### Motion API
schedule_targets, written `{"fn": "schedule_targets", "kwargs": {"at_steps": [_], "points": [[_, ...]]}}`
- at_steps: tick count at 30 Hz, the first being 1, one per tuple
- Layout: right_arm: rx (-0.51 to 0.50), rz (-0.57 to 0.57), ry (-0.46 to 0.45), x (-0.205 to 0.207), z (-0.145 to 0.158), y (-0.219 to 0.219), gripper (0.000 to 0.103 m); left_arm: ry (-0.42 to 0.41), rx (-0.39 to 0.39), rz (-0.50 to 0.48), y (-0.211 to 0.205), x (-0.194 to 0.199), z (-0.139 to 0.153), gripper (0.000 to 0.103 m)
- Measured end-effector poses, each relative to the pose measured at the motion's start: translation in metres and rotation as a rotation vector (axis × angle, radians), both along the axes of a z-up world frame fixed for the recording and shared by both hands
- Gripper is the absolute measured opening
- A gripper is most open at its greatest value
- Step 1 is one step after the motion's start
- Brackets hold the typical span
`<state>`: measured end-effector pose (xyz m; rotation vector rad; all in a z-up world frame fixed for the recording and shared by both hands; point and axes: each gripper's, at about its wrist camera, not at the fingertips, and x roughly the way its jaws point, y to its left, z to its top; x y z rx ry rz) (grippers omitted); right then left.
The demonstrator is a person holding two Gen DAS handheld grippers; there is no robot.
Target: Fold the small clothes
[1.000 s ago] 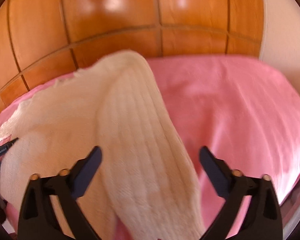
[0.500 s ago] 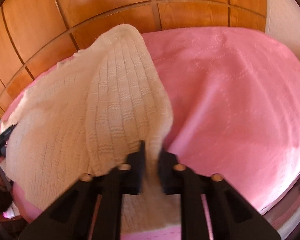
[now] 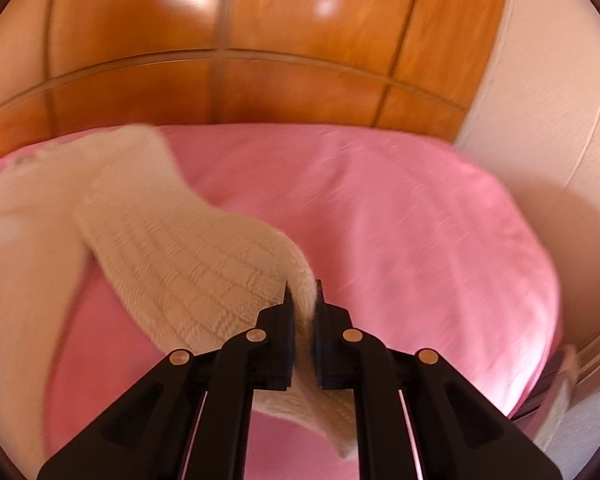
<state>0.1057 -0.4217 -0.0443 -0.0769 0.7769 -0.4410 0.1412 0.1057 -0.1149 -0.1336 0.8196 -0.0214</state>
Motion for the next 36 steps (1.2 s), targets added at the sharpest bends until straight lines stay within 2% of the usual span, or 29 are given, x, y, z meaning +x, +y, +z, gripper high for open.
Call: {"fn": "schedule_targets", "kwargs": {"at_steps": [4, 8, 9, 11, 12, 13, 14, 16, 17, 21, 23, 24, 25, 26, 29, 30, 32, 34, 36], "points": [[-0.044, -0.103, -0.002, 0.029, -0.002, -0.034, 0.007, 0.005, 0.0, -0.001, 0.001, 0.001, 0.0, 0.089], [-0.016, -0.161, 0.016, 0.049, -0.011, -0.057, 0.008, 0.006, 0.0, -0.001, 0.001, 0.002, 0.0, 0.089], [0.001, -0.171, 0.029, 0.054, -0.017, -0.06, 0.013, 0.007, -0.001, -0.001, 0.002, 0.002, 0.0, 0.089], [0.056, -0.172, 0.062, 0.058, -0.031, -0.061, 0.032, 0.008, -0.004, -0.001, 0.002, 0.002, -0.001, 0.089], [0.072, -0.172, 0.073, 0.059, -0.036, -0.062, 0.051, 0.008, -0.006, -0.001, 0.003, 0.002, -0.002, 0.089], [0.076, -0.168, 0.074, 0.058, -0.041, -0.06, 0.057, 0.008, -0.008, 0.0, 0.003, 0.002, -0.002, 0.089], [0.072, -0.162, 0.071, 0.057, -0.042, -0.058, 0.058, 0.008, -0.012, -0.001, 0.004, 0.002, -0.002, 0.089], [0.043, -0.172, 0.068, 0.05, -0.038, -0.051, 0.07, 0.009, -0.018, -0.001, 0.004, 0.002, -0.003, 0.089], [0.037, -0.176, 0.055, 0.046, -0.035, -0.048, 0.071, 0.009, -0.023, -0.001, 0.005, 0.002, -0.003, 0.09], [0.14, -0.091, -0.088, 0.01, -0.007, -0.011, 0.079, 0.008, -0.042, 0.0, 0.007, 0.002, -0.003, 0.09], [0.232, 0.034, -0.115, -0.013, -0.001, 0.026, 0.079, 0.006, -0.054, 0.0, 0.008, 0.001, -0.002, 0.09], [0.275, 0.077, -0.109, -0.015, -0.001, 0.037, 0.075, 0.005, -0.067, -0.001, 0.01, 0.001, -0.002, 0.09], [0.337, 0.127, -0.099, -0.022, -0.004, 0.05, 0.065, 0.002, -0.096, 0.005, 0.014, -0.001, 0.0, 0.09], [0.427, 0.18, -0.079, -0.031, -0.009, 0.065, 0.062, -0.005, -0.119, 0.021, 0.02, -0.003, 0.003, 0.09], [0.659, 0.277, -0.019, -0.053, -0.028, 0.098, 0.054, -0.028, -0.235, 0.1, 0.043, -0.021, 0.008, 0.09], [0.714, 0.308, -0.003, -0.061, -0.034, 0.108, 0.049, -0.033, -0.294, 0.121, 0.054, -0.031, 0.008, 0.09], [0.769, 0.352, 0.025, -0.076, -0.043, 0.129, 0.046, -0.033, -0.349, 0.126, 0.064, -0.049, 0.008, 0.09], [0.811, 0.381, 0.061, -0.085, -0.052, 0.143, 0.046, -0.038, -0.317, 0.084, 0.063, -0.07, 0.01, 0.09], [0.848, 0.389, 0.059, -0.095, -0.06, 0.155, 0.047, -0.04, -0.272, 0.038, 0.058, -0.084, 0.011, 0.09]]}}
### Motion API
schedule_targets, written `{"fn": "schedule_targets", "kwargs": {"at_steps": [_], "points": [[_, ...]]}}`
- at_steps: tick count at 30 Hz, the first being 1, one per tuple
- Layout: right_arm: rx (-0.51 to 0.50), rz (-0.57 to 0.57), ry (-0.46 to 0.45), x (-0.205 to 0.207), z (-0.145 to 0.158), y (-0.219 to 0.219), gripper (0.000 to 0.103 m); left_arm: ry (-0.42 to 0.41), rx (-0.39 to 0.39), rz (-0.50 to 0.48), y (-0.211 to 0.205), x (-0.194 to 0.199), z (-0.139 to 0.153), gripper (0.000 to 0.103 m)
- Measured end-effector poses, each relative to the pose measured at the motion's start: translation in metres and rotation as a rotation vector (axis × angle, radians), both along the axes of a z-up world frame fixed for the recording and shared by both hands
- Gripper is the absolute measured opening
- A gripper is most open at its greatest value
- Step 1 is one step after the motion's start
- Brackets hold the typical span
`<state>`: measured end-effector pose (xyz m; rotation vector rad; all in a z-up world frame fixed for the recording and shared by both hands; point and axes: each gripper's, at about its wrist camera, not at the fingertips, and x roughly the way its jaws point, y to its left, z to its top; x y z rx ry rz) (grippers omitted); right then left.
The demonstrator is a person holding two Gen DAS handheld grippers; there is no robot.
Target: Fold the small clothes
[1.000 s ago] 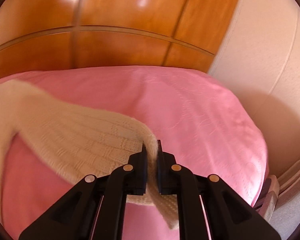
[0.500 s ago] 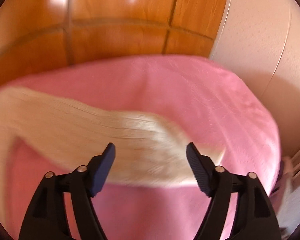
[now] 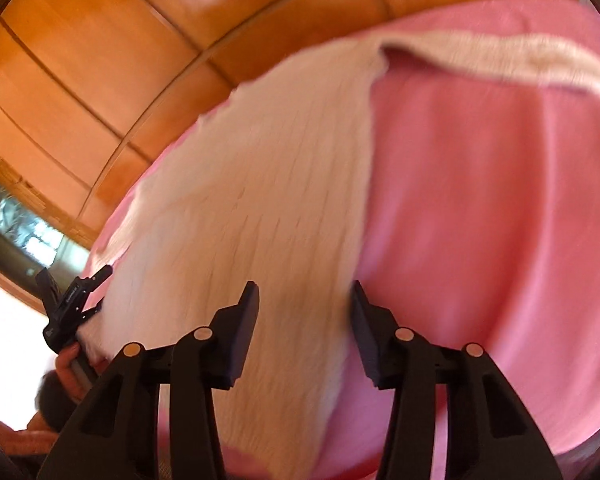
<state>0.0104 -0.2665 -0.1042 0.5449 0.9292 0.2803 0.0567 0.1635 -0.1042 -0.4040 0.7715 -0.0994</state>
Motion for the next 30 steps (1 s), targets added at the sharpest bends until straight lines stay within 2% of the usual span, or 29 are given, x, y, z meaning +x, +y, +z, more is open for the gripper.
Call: {"fn": "schedule_targets", "kwargs": {"at_steps": [3, 5, 6, 7, 9, 12, 15, 17, 19, 22, 23, 24, 26, 28, 30], "points": [[0.066, 0.003, -0.007, -0.006, -0.004, 0.011, 0.046, -0.02, 0.017, -0.07, -0.014, -0.023, -0.001, 0.09], [0.109, 0.034, 0.001, -0.001, -0.005, 0.014, 0.031, -0.035, 0.016, -0.084, -0.021, -0.033, -0.001, 0.09], [0.127, 0.057, 0.015, 0.001, -0.006, 0.016, 0.007, -0.037, 0.003, -0.093, -0.023, -0.035, 0.0, 0.09], [0.133, 0.066, 0.031, 0.003, -0.007, 0.016, 0.007, -0.036, -0.017, -0.109, -0.026, -0.037, 0.001, 0.09], [0.134, 0.062, 0.015, 0.004, -0.001, 0.013, 0.007, -0.036, -0.062, -0.167, -0.033, -0.04, 0.005, 0.09], [0.138, 0.019, -0.063, -0.004, 0.019, -0.005, 0.006, -0.048, -0.079, -0.241, -0.041, -0.048, 0.014, 0.09], [0.06, -0.057, -0.108, -0.011, 0.033, -0.032, 0.006, -0.052, -0.07, -0.193, -0.036, -0.054, 0.019, 0.09], [0.01, -0.123, -0.089, -0.016, 0.028, -0.055, 0.006, -0.045, -0.099, -0.141, -0.026, -0.053, 0.017, 0.09], [0.029, -0.163, -0.057, -0.015, 0.016, -0.067, 0.006, -0.006, -0.124, -0.121, -0.022, -0.05, 0.01, 0.09], [0.098, -0.171, 0.001, -0.016, -0.01, -0.071, 0.006, 0.048, -0.147, -0.152, -0.03, -0.048, -0.002, 0.09], [0.099, -0.163, -0.002, -0.015, -0.012, -0.069, 0.006, 0.046, -0.126, -0.181, -0.038, -0.05, -0.003, 0.083], [0.092, -0.154, -0.012, -0.015, -0.011, -0.064, 0.008, 0.057, -0.116, -0.214, -0.047, -0.051, -0.004, 0.074], [0.085, -0.14, -0.017, -0.014, -0.008, -0.06, 0.014, 0.08, -0.124, -0.234, -0.057, -0.053, -0.009, 0.073], [0.098, -0.131, -0.024, -0.012, -0.006, -0.061, 0.028, 0.07, -0.142, -0.21, -0.056, -0.058, -0.01, 0.073], [0.097, -0.128, -0.028, -0.014, -0.005, -0.062, 0.028, 0.079, -0.177, -0.219, -0.055, -0.06, -0.012, 0.071]]}}
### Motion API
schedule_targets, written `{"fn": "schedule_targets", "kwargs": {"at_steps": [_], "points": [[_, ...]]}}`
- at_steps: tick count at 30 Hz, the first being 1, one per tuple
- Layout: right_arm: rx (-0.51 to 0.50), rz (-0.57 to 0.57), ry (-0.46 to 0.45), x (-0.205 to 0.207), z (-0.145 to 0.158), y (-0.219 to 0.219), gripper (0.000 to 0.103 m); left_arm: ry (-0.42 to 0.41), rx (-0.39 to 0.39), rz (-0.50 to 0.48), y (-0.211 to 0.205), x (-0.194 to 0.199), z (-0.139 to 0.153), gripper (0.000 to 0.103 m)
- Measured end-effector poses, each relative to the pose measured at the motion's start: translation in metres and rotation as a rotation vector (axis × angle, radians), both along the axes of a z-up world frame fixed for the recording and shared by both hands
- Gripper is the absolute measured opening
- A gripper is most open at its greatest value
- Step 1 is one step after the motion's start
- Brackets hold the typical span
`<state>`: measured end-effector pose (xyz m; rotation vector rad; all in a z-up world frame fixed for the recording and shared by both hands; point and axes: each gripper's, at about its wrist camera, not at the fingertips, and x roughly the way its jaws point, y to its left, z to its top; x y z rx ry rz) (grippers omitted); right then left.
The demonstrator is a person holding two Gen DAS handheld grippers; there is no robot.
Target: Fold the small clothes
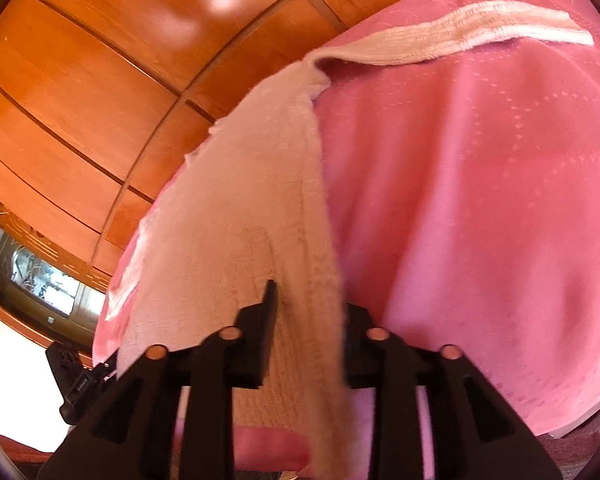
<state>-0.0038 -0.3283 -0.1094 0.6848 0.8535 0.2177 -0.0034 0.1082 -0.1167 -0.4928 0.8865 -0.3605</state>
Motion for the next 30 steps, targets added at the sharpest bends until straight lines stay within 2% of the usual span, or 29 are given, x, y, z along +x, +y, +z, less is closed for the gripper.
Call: {"fn": "schedule_targets", "kwargs": {"at_steps": [1, 2, 3, 4, 5, 8, 10, 12, 14, 16, 19, 23, 25, 26, 27, 28, 29, 30], "points": [[-0.006, 0.003, 0.002, -0.001, -0.001, 0.0, 0.028, 0.004, 0.0, -0.002, -0.001, 0.001, 0.0, 0.068], [-0.011, 0.006, 0.003, 0.0, -0.002, 0.001, 0.027, 0.018, -0.011, -0.012, -0.001, 0.001, 0.0, 0.055], [-0.012, 0.01, 0.004, 0.0, -0.002, 0.002, 0.024, 0.032, -0.026, -0.021, -0.002, 0.003, -0.001, 0.031], [-0.013, 0.02, 0.006, 0.001, -0.003, 0.004, 0.01, 0.051, -0.035, -0.028, -0.002, 0.004, -0.003, 0.022], [-0.014, 0.029, 0.009, 0.002, -0.003, 0.006, 0.007, 0.073, -0.04, -0.03, -0.003, 0.009, -0.003, 0.015], [-0.012, 0.045, 0.009, 0.003, 0.005, 0.01, 0.007, 0.079, -0.133, -0.025, 0.013, 0.015, 0.007, 0.011], [0.043, 0.046, -0.006, 0.0, 0.022, 0.006, 0.006, 0.042, -0.152, 0.001, 0.032, 0.017, 0.03, 0.01], [0.117, 0.065, -0.051, -0.008, 0.042, 0.001, 0.006, 0.008, -0.112, 0.01, 0.05, 0.015, 0.056, 0.009], [0.167, 0.091, -0.082, -0.017, 0.058, -0.001, 0.006, -0.018, -0.036, 0.003, 0.06, 0.01, 0.076, 0.008], [0.172, 0.108, -0.091, -0.025, 0.064, 0.001, 0.006, -0.001, 0.004, -0.013, 0.062, 0.004, 0.08, 0.008], [0.164, 0.109, -0.037, -0.03, 0.05, 0.003, 0.006, 0.057, 0.059, -0.043, 0.056, -0.01, 0.062, 0.008], [0.058, 0.114, 0.12, -0.027, -0.005, 0.009, 0.006, 0.113, 0.221, -0.04, 0.041, -0.012, 0.009, 0.008], [0.045, 0.115, 0.157, -0.025, -0.02, 0.011, 0.007, 0.105, 0.179, -0.013, 0.044, -0.011, 0.0, 0.01], [0.086, 0.101, 0.143, -0.025, -0.022, 0.008, 0.01, 0.107, 0.139, 0.005, 0.048, -0.01, 0.002, 0.017], [0.105, 0.084, 0.144, -0.025, -0.018, 0.004, 0.013, 0.117, 0.101, 0.007, 0.053, -0.009, 0.003, 0.032], [0.069, 0.069, 0.127, -0.025, -0.01, 0.002, 0.026, 0.122, 0.069, 0.004, 0.057, -0.008, 0.004, 0.042], [0.022, 0.053, 0.106, -0.024, -0.002, 0.001, 0.033, 0.114, 0.035, 0.013, 0.062, -0.007, 0.008, 0.061], [-0.054, 0.036, 0.078, -0.022, 0.01, 0.002, 0.042, 0.093, 0.024, 0.036, 0.067, -0.007, 0.012, 0.069]]}}
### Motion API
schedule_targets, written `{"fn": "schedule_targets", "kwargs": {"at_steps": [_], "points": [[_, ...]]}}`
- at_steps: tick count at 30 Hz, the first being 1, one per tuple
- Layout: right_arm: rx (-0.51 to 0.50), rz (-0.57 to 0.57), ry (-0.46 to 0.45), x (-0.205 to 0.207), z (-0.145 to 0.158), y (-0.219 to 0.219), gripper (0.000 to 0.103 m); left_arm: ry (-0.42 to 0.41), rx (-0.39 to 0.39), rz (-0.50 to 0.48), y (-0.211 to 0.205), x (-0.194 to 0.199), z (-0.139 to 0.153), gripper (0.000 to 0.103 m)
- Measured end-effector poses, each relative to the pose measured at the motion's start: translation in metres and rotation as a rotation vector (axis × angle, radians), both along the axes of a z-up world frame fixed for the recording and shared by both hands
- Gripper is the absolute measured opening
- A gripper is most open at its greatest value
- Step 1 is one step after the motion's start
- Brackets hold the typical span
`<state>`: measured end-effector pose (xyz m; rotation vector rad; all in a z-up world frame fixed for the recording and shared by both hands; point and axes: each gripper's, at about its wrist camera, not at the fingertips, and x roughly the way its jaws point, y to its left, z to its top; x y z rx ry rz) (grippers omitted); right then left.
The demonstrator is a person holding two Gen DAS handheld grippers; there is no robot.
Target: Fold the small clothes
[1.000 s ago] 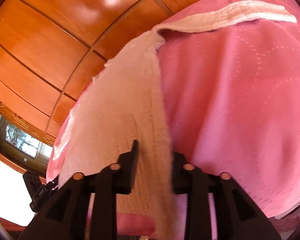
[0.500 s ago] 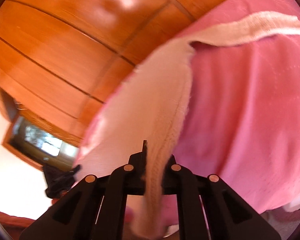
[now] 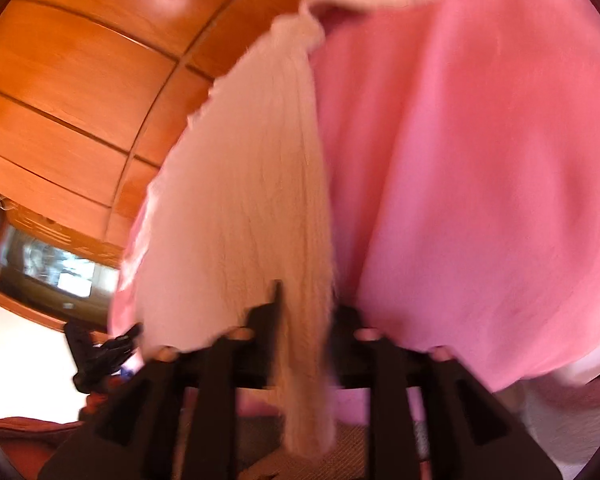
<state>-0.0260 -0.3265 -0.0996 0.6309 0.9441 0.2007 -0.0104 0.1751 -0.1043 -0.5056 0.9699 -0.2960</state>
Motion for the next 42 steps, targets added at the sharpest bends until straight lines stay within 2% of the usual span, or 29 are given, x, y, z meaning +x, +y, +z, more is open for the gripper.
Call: {"fn": "schedule_targets", "kwargs": {"at_steps": [2, 4, 5, 7, 8, 11, 15, 18, 23, 25, 27, 29, 34, 38, 40, 42], "points": [[-0.14, -0.014, -0.038, 0.007, 0.02, 0.006, 0.056, -0.031, 0.009, 0.039, 0.004, 0.001, 0.01, 0.069], [-0.258, -0.03, -0.068, 0.013, 0.033, 0.013, 0.081, -0.029, 0.007, 0.071, 0.011, 0.008, 0.013, 0.071], [-0.309, -0.03, -0.081, 0.019, 0.039, 0.019, 0.083, -0.023, 0.009, 0.086, 0.015, 0.011, 0.013, 0.078], [-0.389, -0.027, -0.087, 0.034, 0.043, 0.033, 0.097, -0.013, 0.009, 0.124, 0.021, 0.019, 0.01, 0.081], [-0.415, -0.032, -0.087, 0.038, 0.043, 0.037, 0.099, -0.015, 0.004, 0.138, 0.024, 0.023, 0.01, 0.081], [-0.46, -0.015, -0.065, 0.062, 0.036, 0.056, 0.101, -0.033, 0.024, 0.178, 0.032, 0.027, 0.012, 0.089], [-0.503, -0.013, -0.104, 0.088, 0.032, 0.075, 0.101, -0.056, 0.049, 0.26, 0.05, 0.038, 0.014, 0.09], [-0.551, -0.046, -0.128, 0.113, 0.028, 0.082, 0.101, -0.061, 0.036, 0.34, 0.074, 0.055, 0.012, 0.09], [-0.57, -0.126, -0.126, 0.149, 0.019, 0.078, 0.101, -0.057, -0.011, 0.556, 0.14, 0.084, 0.004, 0.09], [-0.584, -0.149, -0.117, 0.156, 0.014, 0.077, 0.101, -0.053, -0.024, 0.638, 0.162, 0.092, 0.002, 0.09], [-0.61, -0.16, -0.053, 0.163, 0.001, 0.076, 0.101, -0.068, -0.033, 0.71, 0.185, 0.1, 0.001, 0.09], [-0.595, -0.162, -0.029, 0.165, -0.006, 0.073, 0.101, -0.071, -0.016, 0.773, 0.204, 0.11, 0.0, 0.09], [-0.547, -0.163, -0.036, 0.163, -0.008, 0.066, 0.101, -0.117, -0.008, 0.876, 0.237, 0.124, -0.007, 0.09], [-0.542, -0.167, -0.042, 0.163, -0.008, 0.063, 0.101, -0.157, -0.065, 0.988, 0.263, 0.13, -0.012, 0.09], [-0.545, -0.168, -0.043, 0.162, -0.008, 0.064, 0.101, -0.148, -0.061, 1.005, 0.267, 0.138, -0.011, 0.081], [-0.542, -0.169, -0.045, 0.161, -0.008, 0.063, 0.101, -0.122, -0.071, 1.011, 0.274, 0.143, -0.012, 0.054]]}}
